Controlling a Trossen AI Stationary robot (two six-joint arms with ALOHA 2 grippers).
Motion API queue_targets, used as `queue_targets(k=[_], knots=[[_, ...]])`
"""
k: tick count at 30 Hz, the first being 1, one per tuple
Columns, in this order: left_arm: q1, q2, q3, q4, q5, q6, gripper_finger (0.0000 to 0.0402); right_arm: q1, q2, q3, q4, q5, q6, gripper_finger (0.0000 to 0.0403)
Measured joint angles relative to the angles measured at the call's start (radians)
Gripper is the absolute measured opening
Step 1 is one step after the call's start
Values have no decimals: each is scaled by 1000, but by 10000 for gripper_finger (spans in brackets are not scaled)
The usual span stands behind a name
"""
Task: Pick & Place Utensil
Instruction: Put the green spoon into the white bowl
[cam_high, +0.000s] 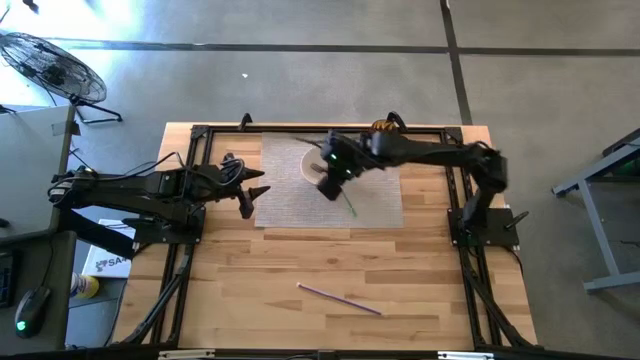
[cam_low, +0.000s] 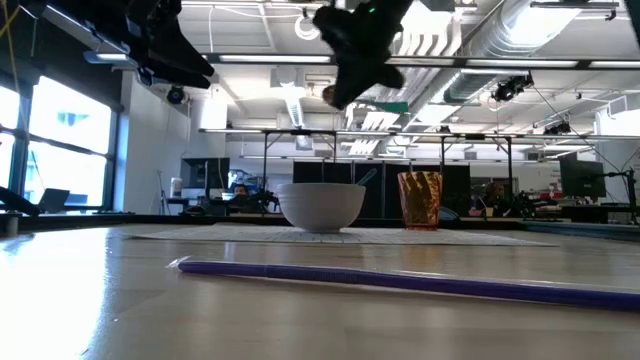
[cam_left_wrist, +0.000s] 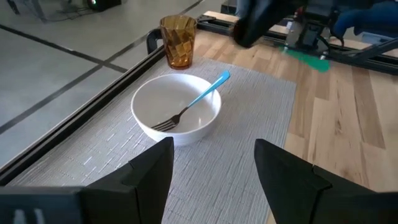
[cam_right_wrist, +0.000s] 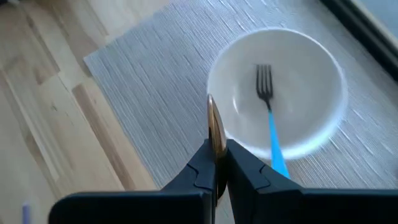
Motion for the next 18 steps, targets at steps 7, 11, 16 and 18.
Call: queue_targets(k=[7, 11, 16, 18], knots=[[0, 0, 0, -3, 1, 0, 220, -135, 199, 164, 1, -191, -39, 11], [0, 0, 0, -3, 1, 0, 220, -196, 281, 212, 11, -288, -50, 11], [0, 0, 0, -3, 1, 0, 220, -245, 341, 218, 45, -364, -54, 11], [0, 0, 0, -3, 1, 0, 220, -257, 361, 218, 47, -379, -56, 11]])
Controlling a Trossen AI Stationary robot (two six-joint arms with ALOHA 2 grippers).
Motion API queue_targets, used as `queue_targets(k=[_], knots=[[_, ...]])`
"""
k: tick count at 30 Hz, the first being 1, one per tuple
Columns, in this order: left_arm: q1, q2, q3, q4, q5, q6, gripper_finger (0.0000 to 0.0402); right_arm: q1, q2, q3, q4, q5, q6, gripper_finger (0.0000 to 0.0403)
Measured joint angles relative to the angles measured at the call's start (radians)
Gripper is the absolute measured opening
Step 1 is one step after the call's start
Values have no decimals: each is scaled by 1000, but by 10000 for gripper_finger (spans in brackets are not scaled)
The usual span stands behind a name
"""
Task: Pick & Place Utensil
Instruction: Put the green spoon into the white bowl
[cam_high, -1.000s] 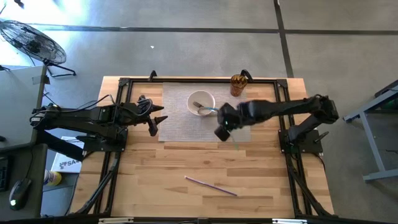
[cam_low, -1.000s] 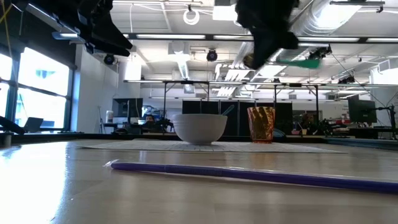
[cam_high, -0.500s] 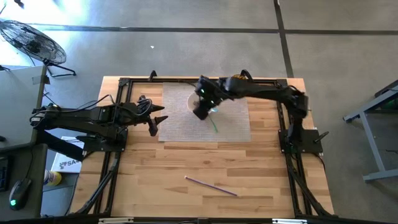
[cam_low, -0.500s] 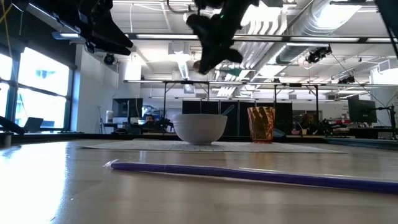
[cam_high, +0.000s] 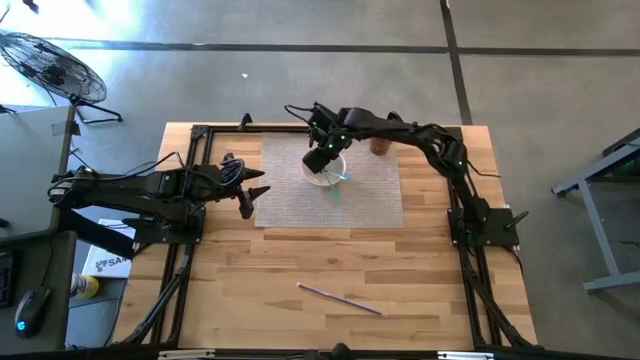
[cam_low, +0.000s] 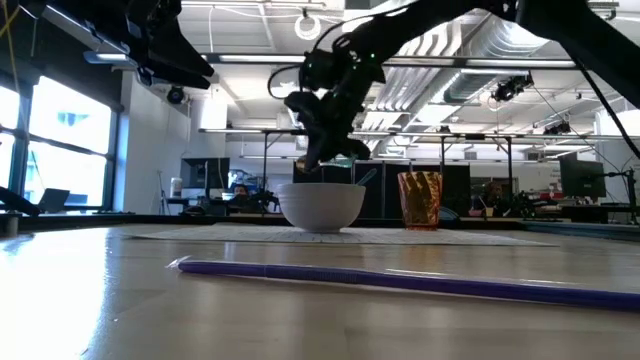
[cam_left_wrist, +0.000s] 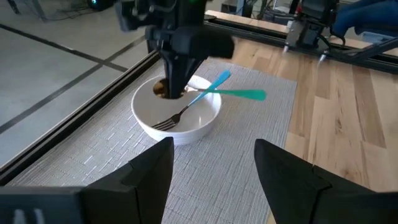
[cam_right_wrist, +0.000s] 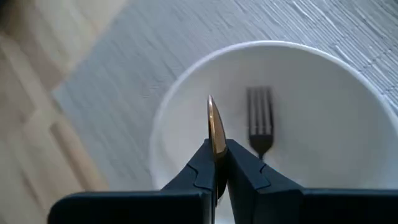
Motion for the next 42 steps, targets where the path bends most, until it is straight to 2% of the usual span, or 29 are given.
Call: queue_targets(k=[9, 22, 33, 42], knots=[[0, 0, 0, 0, 0, -2, 220, -25, 55, 0, 62, 12, -23, 12], [0, 0, 0, 0, 0, -3, 220, -32, 65, -11, 80, 33, -21, 12], [0, 0, 0, 0, 0, -3, 220, -57, 65, -12, 80, -5, 47, 28], [0, 0, 0, -7, 0, -3, 220, -72, 65, 8, 78, -26, 59, 19]])
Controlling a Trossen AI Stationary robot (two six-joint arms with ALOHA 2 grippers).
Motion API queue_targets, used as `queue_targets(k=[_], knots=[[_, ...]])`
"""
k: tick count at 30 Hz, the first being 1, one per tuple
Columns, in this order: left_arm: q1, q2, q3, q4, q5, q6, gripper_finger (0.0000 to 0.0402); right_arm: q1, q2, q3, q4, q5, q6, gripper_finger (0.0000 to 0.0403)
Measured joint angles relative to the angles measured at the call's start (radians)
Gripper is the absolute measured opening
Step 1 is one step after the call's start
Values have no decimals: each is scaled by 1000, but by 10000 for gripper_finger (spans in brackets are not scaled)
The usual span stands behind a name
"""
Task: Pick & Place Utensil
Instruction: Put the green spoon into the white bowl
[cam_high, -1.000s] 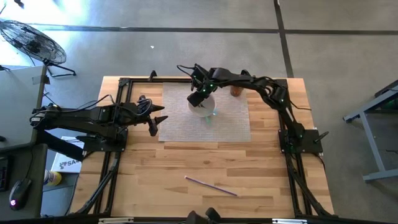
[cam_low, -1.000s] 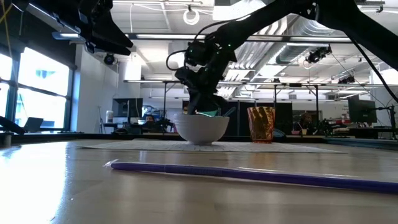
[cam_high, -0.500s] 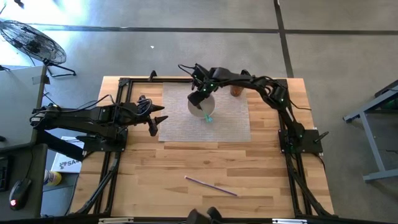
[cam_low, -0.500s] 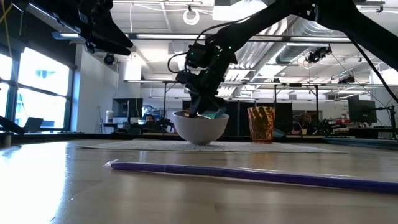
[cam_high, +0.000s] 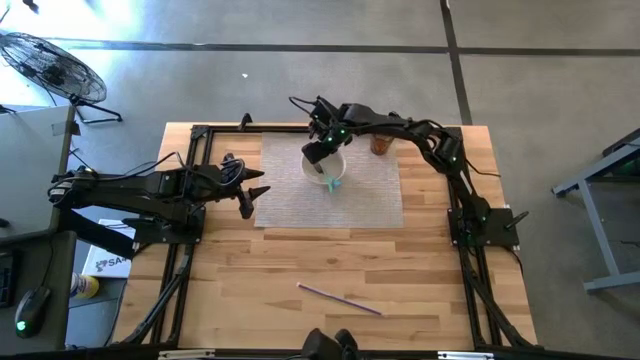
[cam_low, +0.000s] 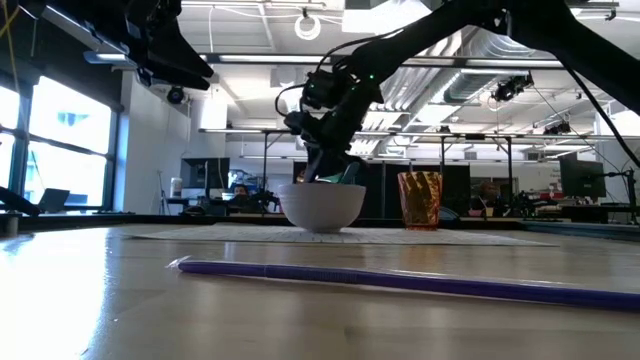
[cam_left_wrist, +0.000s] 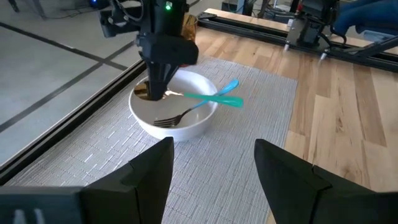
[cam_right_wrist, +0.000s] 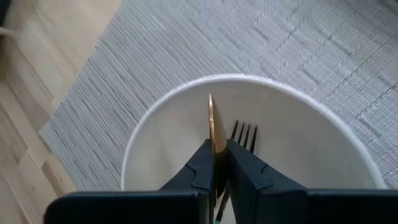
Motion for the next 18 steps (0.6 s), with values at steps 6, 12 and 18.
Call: queue_targets(k=[6, 12, 18], knots=[[0, 0, 0, 0, 0, 0, 220, -11, 0, 8, -15, -17, 5, 25], [0, 0, 0, 0, 0, 0, 220, -10, 0, 8, -29, -69, 31, 22], [0, 0, 0, 0, 0, -8, 220, -10, 0, -2, -31, -53, 56, 33]])
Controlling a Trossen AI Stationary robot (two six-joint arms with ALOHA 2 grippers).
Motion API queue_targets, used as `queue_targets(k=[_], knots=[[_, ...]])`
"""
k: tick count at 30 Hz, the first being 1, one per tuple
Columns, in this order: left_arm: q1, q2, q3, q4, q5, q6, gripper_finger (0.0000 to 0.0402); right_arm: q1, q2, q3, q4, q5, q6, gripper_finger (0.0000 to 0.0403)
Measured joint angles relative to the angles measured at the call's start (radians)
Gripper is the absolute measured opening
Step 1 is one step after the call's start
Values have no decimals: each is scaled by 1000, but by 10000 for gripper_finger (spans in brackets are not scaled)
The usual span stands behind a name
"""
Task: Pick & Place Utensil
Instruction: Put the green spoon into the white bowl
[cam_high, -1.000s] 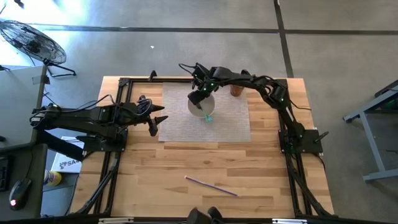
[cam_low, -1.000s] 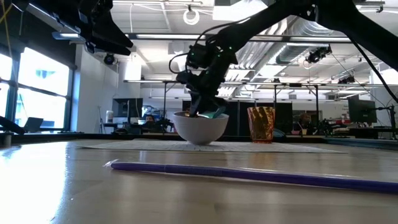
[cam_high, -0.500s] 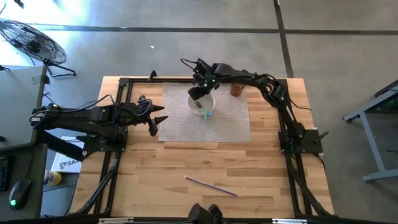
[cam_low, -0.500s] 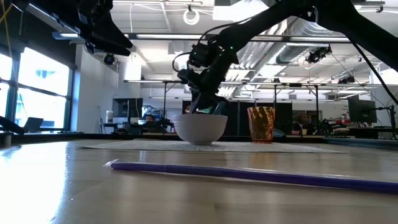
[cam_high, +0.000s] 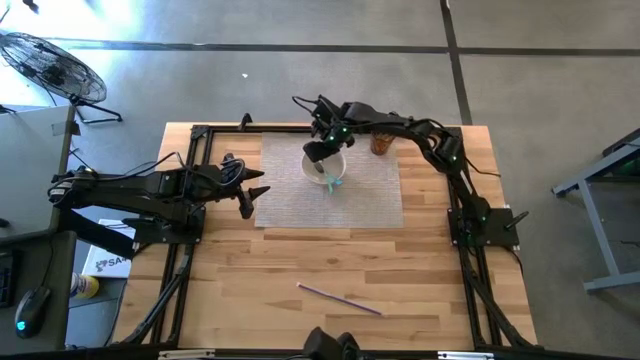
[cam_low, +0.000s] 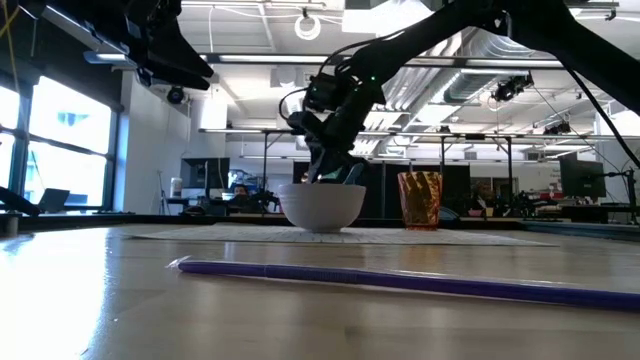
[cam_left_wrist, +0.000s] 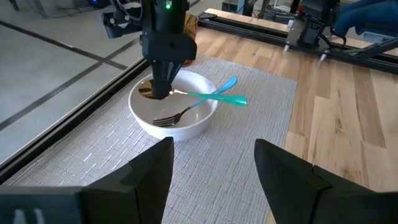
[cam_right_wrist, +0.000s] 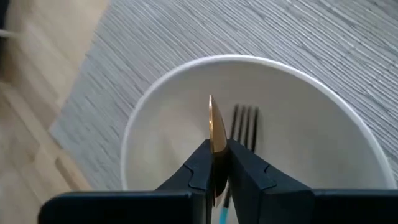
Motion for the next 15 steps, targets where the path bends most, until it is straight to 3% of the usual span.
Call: queue_targets(k=[15], knots=[[0, 0, 0, 0, 0, -1, 220, 0, 0, -2, 0, 57, 12, 33]])
